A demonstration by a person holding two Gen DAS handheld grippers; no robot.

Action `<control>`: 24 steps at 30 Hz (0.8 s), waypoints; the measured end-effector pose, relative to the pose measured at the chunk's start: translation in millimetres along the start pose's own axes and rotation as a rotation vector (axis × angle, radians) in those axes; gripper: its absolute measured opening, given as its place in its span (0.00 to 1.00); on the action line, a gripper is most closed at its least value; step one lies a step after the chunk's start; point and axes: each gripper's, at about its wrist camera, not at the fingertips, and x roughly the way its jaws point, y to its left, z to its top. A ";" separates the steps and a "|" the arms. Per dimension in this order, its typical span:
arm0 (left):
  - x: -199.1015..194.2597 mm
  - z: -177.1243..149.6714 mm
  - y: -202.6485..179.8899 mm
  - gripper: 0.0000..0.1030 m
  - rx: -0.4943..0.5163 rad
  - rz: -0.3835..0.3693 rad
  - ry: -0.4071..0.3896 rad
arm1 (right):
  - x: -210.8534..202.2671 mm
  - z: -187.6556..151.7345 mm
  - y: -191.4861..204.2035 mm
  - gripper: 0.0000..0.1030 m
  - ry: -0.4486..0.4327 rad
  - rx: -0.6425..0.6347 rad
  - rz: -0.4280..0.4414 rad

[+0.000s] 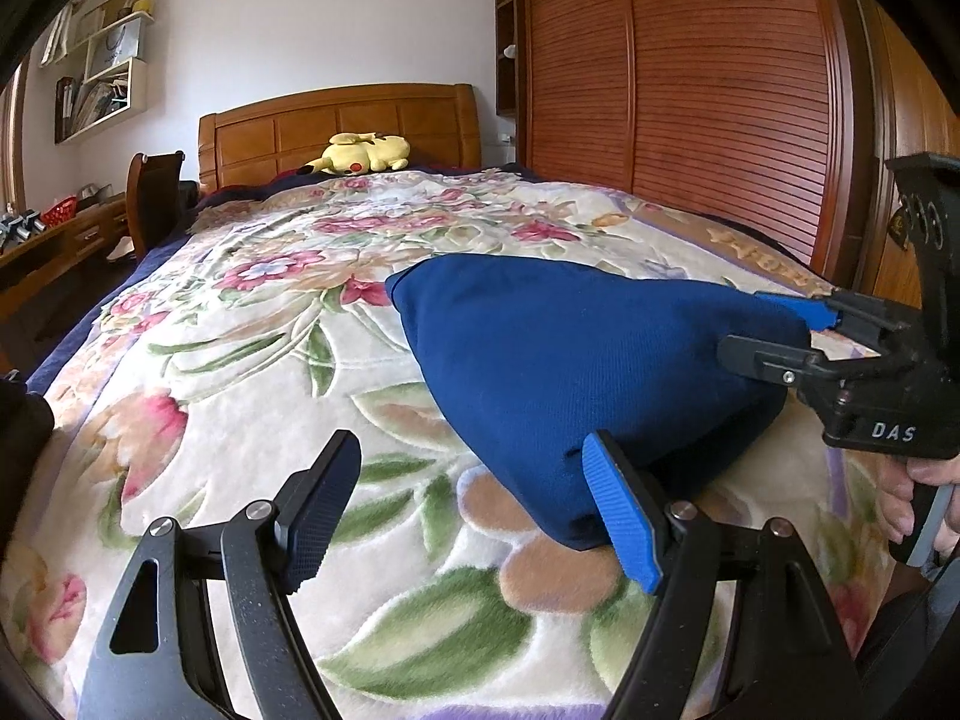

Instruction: Fold large clothes

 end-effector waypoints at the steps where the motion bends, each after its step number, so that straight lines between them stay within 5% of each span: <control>1: -0.5 -0.2 0.0 0.75 0.001 0.001 -0.001 | 0.9 0.9 -0.1 0.56 0.003 -0.003 0.006; 5: -3.4 -1.3 1.0 0.75 -0.001 0.002 -0.007 | 3.9 0.1 -1.9 0.18 0.023 -0.020 0.050; 8: -4.1 -0.7 1.4 0.75 -0.003 0.000 -0.010 | 3.0 -0.3 -2.1 0.12 0.023 -0.056 0.041; 16: -5.3 0.1 3.1 0.75 -0.008 -0.005 -0.009 | -10.5 -0.8 -39.6 0.09 0.024 -0.023 -0.061; 24: -5.5 0.8 2.8 0.75 -0.008 -0.009 -0.009 | 17.0 -12.4 -64.6 0.08 0.146 0.016 -0.149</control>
